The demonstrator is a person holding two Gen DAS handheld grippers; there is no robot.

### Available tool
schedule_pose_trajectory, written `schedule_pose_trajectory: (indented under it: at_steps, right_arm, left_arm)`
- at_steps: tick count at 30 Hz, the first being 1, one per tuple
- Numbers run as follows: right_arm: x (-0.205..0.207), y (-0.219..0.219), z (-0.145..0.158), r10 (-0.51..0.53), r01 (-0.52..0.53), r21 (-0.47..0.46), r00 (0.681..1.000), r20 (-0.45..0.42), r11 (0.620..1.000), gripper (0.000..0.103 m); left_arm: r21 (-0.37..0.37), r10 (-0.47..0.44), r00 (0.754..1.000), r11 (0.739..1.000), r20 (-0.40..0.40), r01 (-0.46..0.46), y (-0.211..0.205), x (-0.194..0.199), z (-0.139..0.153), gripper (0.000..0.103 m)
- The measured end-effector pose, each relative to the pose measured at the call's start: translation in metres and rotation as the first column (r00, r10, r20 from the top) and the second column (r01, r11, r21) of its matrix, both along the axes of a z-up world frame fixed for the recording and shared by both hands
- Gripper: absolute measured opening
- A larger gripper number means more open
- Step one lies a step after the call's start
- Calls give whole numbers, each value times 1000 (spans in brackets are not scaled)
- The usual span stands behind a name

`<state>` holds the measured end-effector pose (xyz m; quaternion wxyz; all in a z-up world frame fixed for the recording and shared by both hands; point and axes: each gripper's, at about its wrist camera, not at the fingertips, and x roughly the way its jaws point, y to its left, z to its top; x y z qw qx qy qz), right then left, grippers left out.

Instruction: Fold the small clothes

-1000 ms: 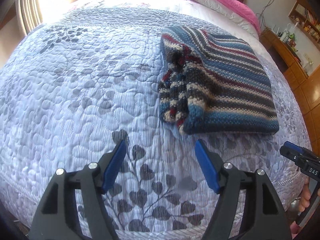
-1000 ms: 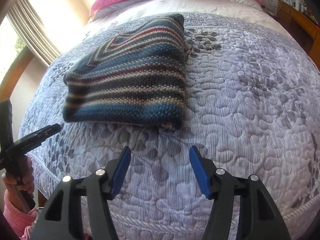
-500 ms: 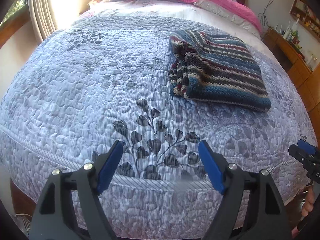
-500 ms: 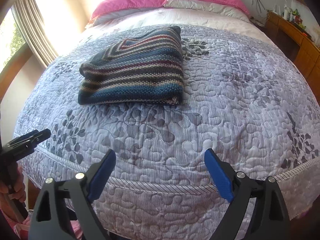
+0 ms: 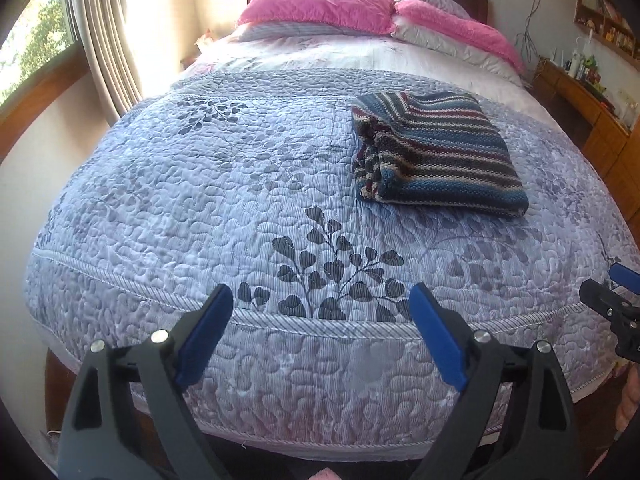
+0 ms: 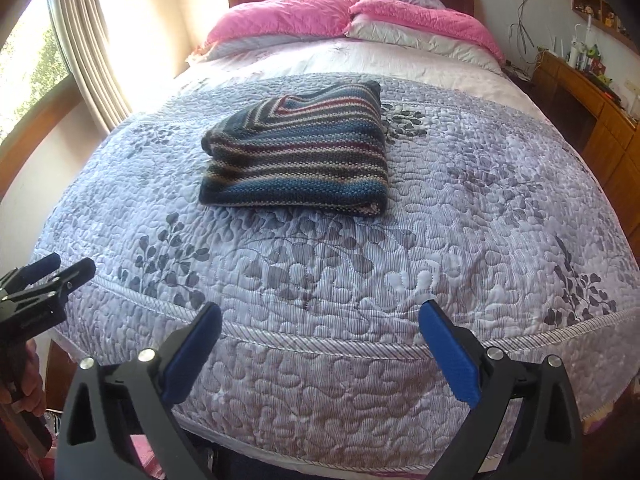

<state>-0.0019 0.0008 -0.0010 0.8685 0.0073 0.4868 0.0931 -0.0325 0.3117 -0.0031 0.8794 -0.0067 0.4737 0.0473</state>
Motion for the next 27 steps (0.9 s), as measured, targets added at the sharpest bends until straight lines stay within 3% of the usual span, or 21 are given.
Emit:
schedule_pose_trajectory:
  at_steps: [10,27]
  right_arm:
    - [-13,9,16,-6,6,-9,999,37,1000,99]
    - [-11,5,17,-16,17,-12,999,37,1000,99]
  left_arm:
    - [21,-6,999,1000,44,5,-6,-18,18,91]
    - [48,3,999,999,50,-5,-4,-17,20,91]
